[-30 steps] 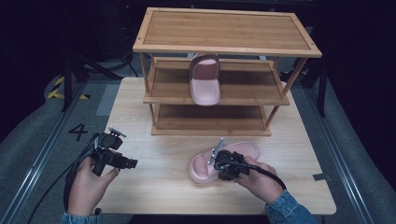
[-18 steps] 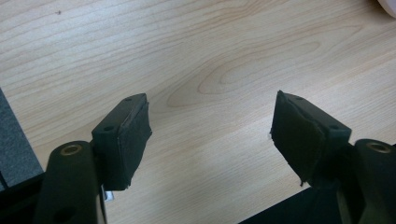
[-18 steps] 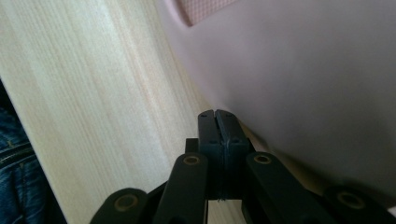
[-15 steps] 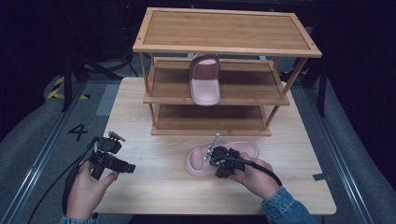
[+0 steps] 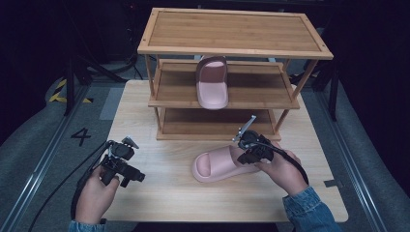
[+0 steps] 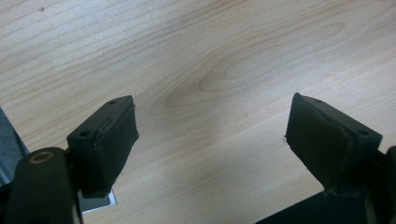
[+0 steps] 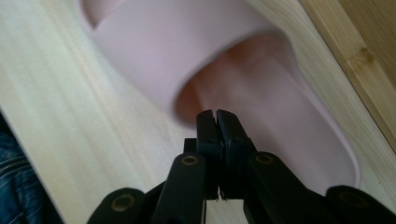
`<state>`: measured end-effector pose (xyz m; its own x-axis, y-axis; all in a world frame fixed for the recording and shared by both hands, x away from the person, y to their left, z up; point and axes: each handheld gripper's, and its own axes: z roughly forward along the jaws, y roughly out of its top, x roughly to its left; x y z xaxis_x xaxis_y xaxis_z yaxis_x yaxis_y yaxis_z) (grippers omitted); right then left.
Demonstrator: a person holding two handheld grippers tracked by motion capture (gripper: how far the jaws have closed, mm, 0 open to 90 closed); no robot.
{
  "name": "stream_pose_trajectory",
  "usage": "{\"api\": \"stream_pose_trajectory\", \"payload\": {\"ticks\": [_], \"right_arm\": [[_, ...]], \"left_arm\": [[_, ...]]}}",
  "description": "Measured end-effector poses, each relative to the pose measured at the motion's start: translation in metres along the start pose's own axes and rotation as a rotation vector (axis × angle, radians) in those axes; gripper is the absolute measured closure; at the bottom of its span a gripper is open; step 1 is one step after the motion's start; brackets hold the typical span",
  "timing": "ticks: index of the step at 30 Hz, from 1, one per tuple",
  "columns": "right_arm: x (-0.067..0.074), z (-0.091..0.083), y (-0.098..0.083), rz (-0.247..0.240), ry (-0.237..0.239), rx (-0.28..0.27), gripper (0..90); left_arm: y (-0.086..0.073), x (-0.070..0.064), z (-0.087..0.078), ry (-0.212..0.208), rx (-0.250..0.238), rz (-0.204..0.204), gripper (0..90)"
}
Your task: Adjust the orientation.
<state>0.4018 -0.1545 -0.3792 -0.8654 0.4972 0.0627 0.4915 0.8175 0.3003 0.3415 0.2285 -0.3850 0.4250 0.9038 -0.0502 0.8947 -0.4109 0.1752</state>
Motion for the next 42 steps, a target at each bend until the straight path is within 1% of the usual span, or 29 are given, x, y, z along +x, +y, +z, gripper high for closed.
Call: {"api": "stream_pose_trajectory", "payload": {"ticks": [2, 3, 5, 6, 7, 10, 11, 12, 13, 15, 16, 17, 18, 19, 20, 22, 23, 25, 26, 27, 28, 29, 31, 33, 34, 36, 37, 39, 42], "right_arm": [[-0.005, 0.005, 0.002, 0.011, 0.006, 0.006, 88.8], [-0.006, 0.009, 0.004, 0.013, 0.004, 0.007, 89.1], [-0.007, 0.012, 0.006, 0.004, 0.002, 0.013, 89.3], [-0.007, 0.016, 0.008, 0.002, 0.011, 0.014, 89.4], [-0.006, 0.020, 0.011, -0.006, 0.006, 0.029, 89.4], [-0.004, 0.029, 0.014, -0.026, 0.020, 0.046, 89.4], [-0.003, 0.031, 0.014, -0.022, 0.027, 0.053, 89.4], [-0.003, 0.032, 0.013, -0.024, 0.035, 0.053, 89.4], [-0.003, 0.032, 0.012, -0.024, 0.038, 0.053, 89.4], [-0.001, 0.033, 0.011, -0.022, 0.040, 0.054, 89.5], [0.000, 0.032, 0.010, -0.022, 0.049, 0.056, 89.5], [0.000, 0.032, 0.010, -0.022, 0.049, 0.056, 89.5], [0.003, 0.032, 0.009, -0.020, 0.054, 0.063, 89.5], [0.005, 0.032, 0.008, -0.018, 0.061, 0.063, 89.6], [0.005, 0.032, 0.008, -0.018, 0.061, 0.063, 89.6], [0.010, 0.032, 0.007, -0.021, 0.055, 0.074, 89.5], [0.012, 0.032, 0.006, -0.020, 0.064, 0.078, 89.5], [0.016, 0.031, 0.006, -0.021, 0.061, 0.085, 89.5], [0.019, 0.030, 0.005, -0.026, 0.057, 0.084, 89.5], [0.027, 0.030, 0.005, -0.046, 0.050, 0.101, 89.4], [0.031, 0.029, 0.005, -0.049, 0.050, 0.103, 89.3], [0.031, 0.029, 0.005, -0.049, 0.050, 0.103, 89.3], [0.038, 0.030, 0.005, -0.072, 0.046, 0.109, 89.1], [0.044, 0.030, 0.005, -0.087, 0.043, 0.114, 89.1], [0.046, 0.030, 0.005, -0.088, 0.040, 0.116, 89.1], [0.051, 0.030, 0.005, -0.097, 0.031, 0.114, 89.0], [0.053, 0.031, 0.005, -0.101, 0.031, 0.112, 88.9], [0.057, 0.031, 0.004, -0.111, 0.030, 0.108, 87.4], [0.059, 0.030, 0.002, -0.113, 0.019, 0.102, 84.5]], "left_arm": [[0.001, -0.001, 0.002, 0.034, 0.004, 0.003, 17.6], [0.001, -0.001, 0.002, 0.034, 0.004, 0.003, 17.5], [0.002, 0.000, 0.005, 0.054, -0.008, -0.019, 17.4], [0.002, 0.001, 0.005, 0.063, -0.013, 0.007, 17.4], [0.001, 0.002, 0.006, 0.084, -0.021, 0.018, 17.5], [0.001, 0.005, 0.006, 0.061, -0.020, -0.006, 17.4], [0.001, 0.005, 0.006, 0.058, -0.018, -0.004, 17.4], [0.001, 0.005, 0.006, 0.064, -0.012, 0.010, 17.4], [0.001, 0.004, 0.006, 0.056, -0.008, 0.010, 17.4], [0.003, 0.004, 0.006, 0.059, -0.007, 0.023, 17.4], [0.003, 0.003, 0.006, 0.042, -0.006, 0.000, 17.4], [0.003, 0.003, 0.006, 0.042, -0.006, 0.000, 17.3], [0.006, 0.004, 0.005, 0.018, 0.002, 0.003, 17.5], [0.007, 0.003, 0.005, 0.012, 0.009, 0.011, 17.5], [0.007, 0.003, 0.005, 0.012, 0.009, 0.011, 17.3], [0.011, 0.003, 0.005, 0.016, 0.037, 0.008, 17.3], [0.012, 0.003, 0.005, 0.002, 0.042, 0.001, 17.4], [0.013, 0.003, 0.005, 0.006, 0.047, 0.007, 17.4], [0.014, 0.002, 0.005, 0.016, 0.052, 0.020, 17.4], [0.016, 0.001, 0.003, 0.016, 0.037, 0.019, 17.8], [0.017, 0.001, 0.002, 0.021, 0.027, 0.021, 17.8], [0.017, 0.001, 0.002, 0.021, 0.027, 0.021, 17.5], [0.019, 0.001, 0.001, -0.003, 0.023, 0.024, 17.3], [0.021, -0.001, 0.000, -0.006, 0.030, 0.040, 17.1], [0.021, -0.002, 0.001, 0.000, 0.030, 0.038, 17.2], [0.024, -0.003, 0.002, -0.005, 0.034, 0.046, 17.3], [0.025, -0.003, 0.002, 0.001, 0.038, 0.055, 17.4], [0.029, -0.005, 0.002, 0.005, 0.041, 0.056, 17.5], [0.032, -0.007, 0.003, -0.002, 0.038, 0.072, 17.4]]}}
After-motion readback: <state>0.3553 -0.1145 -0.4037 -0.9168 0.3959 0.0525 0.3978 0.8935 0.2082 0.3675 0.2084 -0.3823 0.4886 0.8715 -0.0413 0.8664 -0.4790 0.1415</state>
